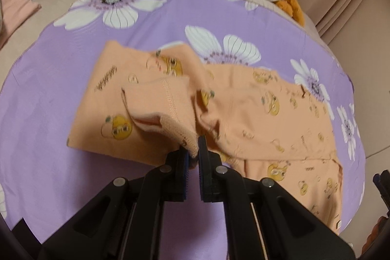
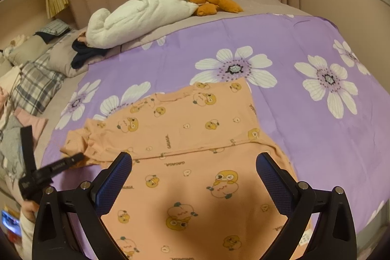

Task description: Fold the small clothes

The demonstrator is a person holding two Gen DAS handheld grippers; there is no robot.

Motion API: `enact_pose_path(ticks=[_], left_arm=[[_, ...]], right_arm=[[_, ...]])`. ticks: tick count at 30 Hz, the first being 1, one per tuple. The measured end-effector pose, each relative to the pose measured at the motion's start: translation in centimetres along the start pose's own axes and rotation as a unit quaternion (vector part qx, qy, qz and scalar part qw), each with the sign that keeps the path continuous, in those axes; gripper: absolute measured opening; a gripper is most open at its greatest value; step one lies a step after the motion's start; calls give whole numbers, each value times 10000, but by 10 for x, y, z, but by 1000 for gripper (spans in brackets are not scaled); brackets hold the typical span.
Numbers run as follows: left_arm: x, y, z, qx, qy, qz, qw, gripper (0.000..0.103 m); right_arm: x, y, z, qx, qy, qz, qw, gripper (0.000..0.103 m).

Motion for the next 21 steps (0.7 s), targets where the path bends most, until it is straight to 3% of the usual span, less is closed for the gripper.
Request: enact_pose_path(ticks=[5, 7, 9, 11, 15, 18, 21], left_arm=[[7, 1, -6, 34, 20, 36, 10000, 7], [7, -1, -7, 30, 40, -117, 9999, 13], [3, -5, -9, 34, 76, -348, 9994, 29], [-4, -9, -11, 75, 51, -568, 9983, 38], [-25, -12, -15, 112, -76, -856, 9962, 47], [-44, 0, -18, -133, -195, -1053, 9942, 50], [-58, 20, -22, -388, -298, -865, 9950, 49]], right_arm=[[5, -2, -1, 32, 60, 9, 10000, 102], [7, -2, -2, 42, 99, 20, 9999, 102], [10, -1, -2, 32, 135, 41, 9999, 102], [10, 2, -2, 3, 136, 65, 9999, 102], [12, 9, 3, -95, 130, 91, 9998, 102], [14, 20, 8, -214, 121, 177, 9995, 102], [19, 38, 14, -406, 141, 295, 9986, 102]])
Point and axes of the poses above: each gripper's, at about its wrist camera, not at the fingertips, and x roughly the way its jaws point, y to its left, z to its top, the point moved 9 cm from there along x, roughly the way its jaws point, and after that the axes turned 12 degrees about y, right-handed, at the moved point
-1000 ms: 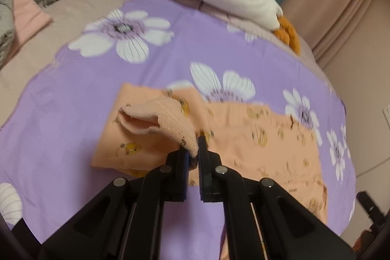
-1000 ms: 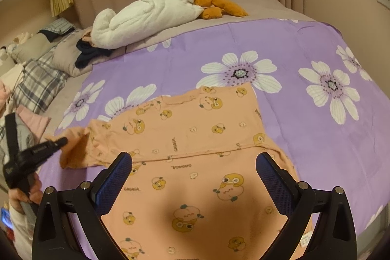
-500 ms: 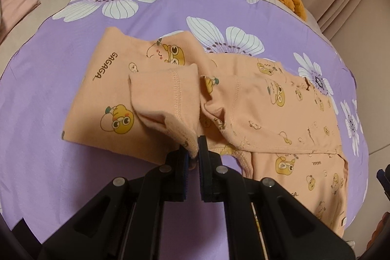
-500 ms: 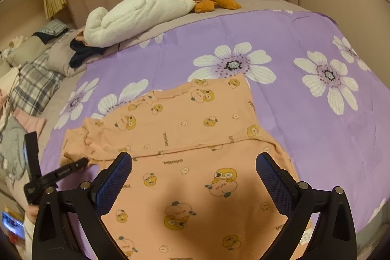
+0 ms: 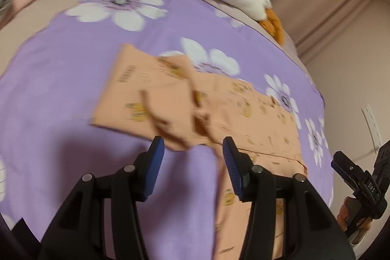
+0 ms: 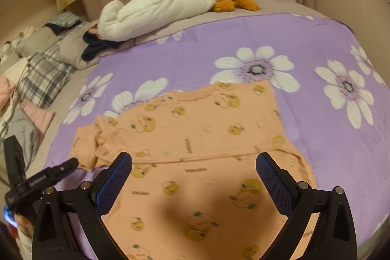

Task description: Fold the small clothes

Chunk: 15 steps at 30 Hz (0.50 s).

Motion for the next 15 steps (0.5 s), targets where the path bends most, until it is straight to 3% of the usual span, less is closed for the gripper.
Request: enact_pose_path(ticks=[6, 9, 13, 15], left_arm=[[-22, 40, -7, -296, -173, 838, 9959, 48], [-25, 55, -12, -532, -160, 832, 9950, 47], [-30, 70, -20, -785, -138, 861, 9931, 47], [-32, 74, -24, -835, -129, 919, 9922, 47]], right_arm=[[21, 49, 7, -516, 239, 212, 9982, 95], [35, 83, 6, -894, 402, 366, 9945, 86], [58, 131, 0, -1349, 743, 666, 9858, 84], [71, 157, -7, -1642, 926, 750, 9792, 79]])
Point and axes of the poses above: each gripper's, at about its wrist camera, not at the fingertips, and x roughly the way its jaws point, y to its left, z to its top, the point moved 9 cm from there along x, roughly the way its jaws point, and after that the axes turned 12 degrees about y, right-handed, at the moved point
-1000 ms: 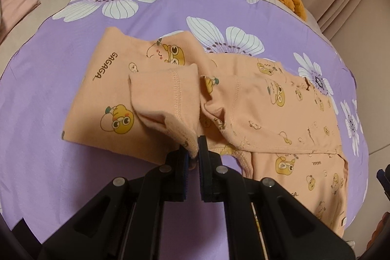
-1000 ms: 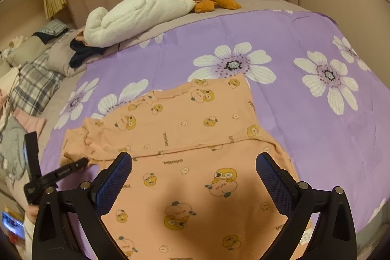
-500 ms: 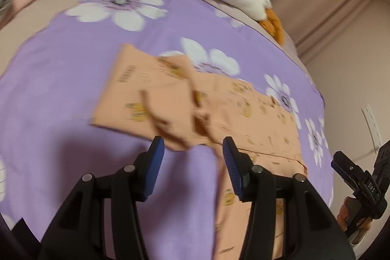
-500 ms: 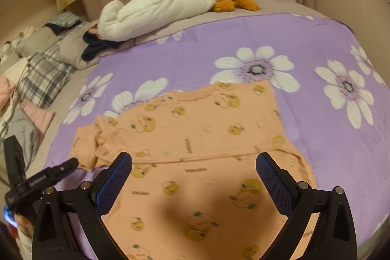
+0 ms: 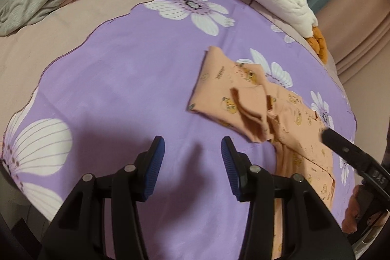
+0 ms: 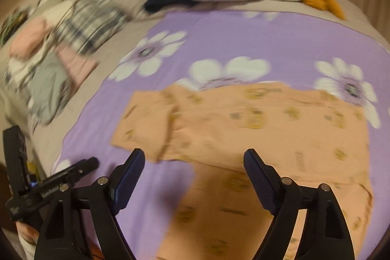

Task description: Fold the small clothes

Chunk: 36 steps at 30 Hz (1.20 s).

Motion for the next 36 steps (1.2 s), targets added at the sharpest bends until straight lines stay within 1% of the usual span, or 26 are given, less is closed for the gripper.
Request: enact_pose_path(ticks=[2, 4, 5, 7, 11, 12, 13, 14, 15, 16, 18, 19, 21, 26, 29, 32, 36], left_arm=[[-2, 4, -2, -52, 10, 13, 10000, 47], [-3, 8, -3, -103, 19, 8, 9999, 47], [-4, 9, -3, -125, 16, 11, 9999, 47], [-5, 11, -3, -150, 4, 15, 9999, 47], [-9, 12, -2, -166, -24, -22, 9999, 47], [-10, 12, -2, -166, -31, -22, 9999, 47], [-11, 14, -2, -169, -41, -11, 9998, 47], [-11, 14, -2, -168, -47, -8, 9998, 47], [-11, 15, -2, -169, -49, -11, 9998, 47], [-11, 15, -2, -176, -50, -25, 9998, 47], [-12, 15, -1, -189, -50, -58, 9998, 47], [-12, 15, -1, -186, -56, -65, 9998, 47], [-12, 15, 0, -161, -63, -57, 9998, 47], [-10, 12, 1, -134, -43, -82, 9999, 47], [-8, 9, 1, -96, -33, -85, 9999, 47], [-7, 5, 2, -72, -12, -96, 9999, 47], [-2, 1, 3, -40, 35, -116, 9999, 47]], right_arm=[[15, 19, 2, -260, 153, 64, 9995, 77], [33, 39, 4, -458, 393, 200, 9980, 76], [38, 43, 5, -495, 459, 207, 9975, 76], [50, 52, 6, -613, 586, 118, 9963, 74], [72, 65, 8, -909, 786, -194, 9926, 73], [78, 66, 8, -975, 874, -220, 9911, 70], [82, 68, 8, -1008, 929, -225, 9903, 62], [86, 68, 9, -1026, 978, -238, 9896, 57], [91, 65, 10, -1040, 1034, -351, 9886, 49], [92, 62, 11, -1035, 1045, -417, 9883, 44], [92, 56, 15, -976, 1012, -481, 9889, 16], [88, 52, 17, -912, 977, -459, 9900, 12], [79, 50, 23, -818, 831, -311, 9927, 6], [39, 34, 41, -437, 277, 89, 9986, 6], [17, 13, 47, -145, -67, 103, 9998, 6], [13, -11, 45, 154, -178, 116, 9997, 6], [18, -41, 33, 603, -154, 142, 9980, 6]])
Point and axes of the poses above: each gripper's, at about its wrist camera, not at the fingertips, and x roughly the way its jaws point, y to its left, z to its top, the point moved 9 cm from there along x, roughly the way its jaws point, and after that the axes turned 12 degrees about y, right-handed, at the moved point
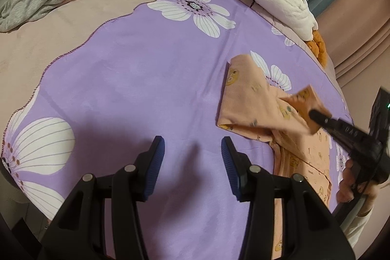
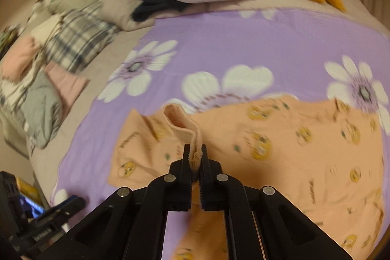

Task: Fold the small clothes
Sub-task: 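Close the right tool on the onesie's side edge and lift it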

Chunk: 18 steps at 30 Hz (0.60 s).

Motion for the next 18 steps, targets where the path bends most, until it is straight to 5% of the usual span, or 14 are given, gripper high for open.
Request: enact_pose_path(ticks=[8, 18], left_arm=[[13, -19, 6, 147, 149, -116, 9997, 47], [23, -53, 28, 420, 163, -236, 9987, 47]], right_arm=[[10, -60, -22, 739, 155, -235, 9969, 6], [-57, -60, 21, 592, -687, 81, 9958, 5]])
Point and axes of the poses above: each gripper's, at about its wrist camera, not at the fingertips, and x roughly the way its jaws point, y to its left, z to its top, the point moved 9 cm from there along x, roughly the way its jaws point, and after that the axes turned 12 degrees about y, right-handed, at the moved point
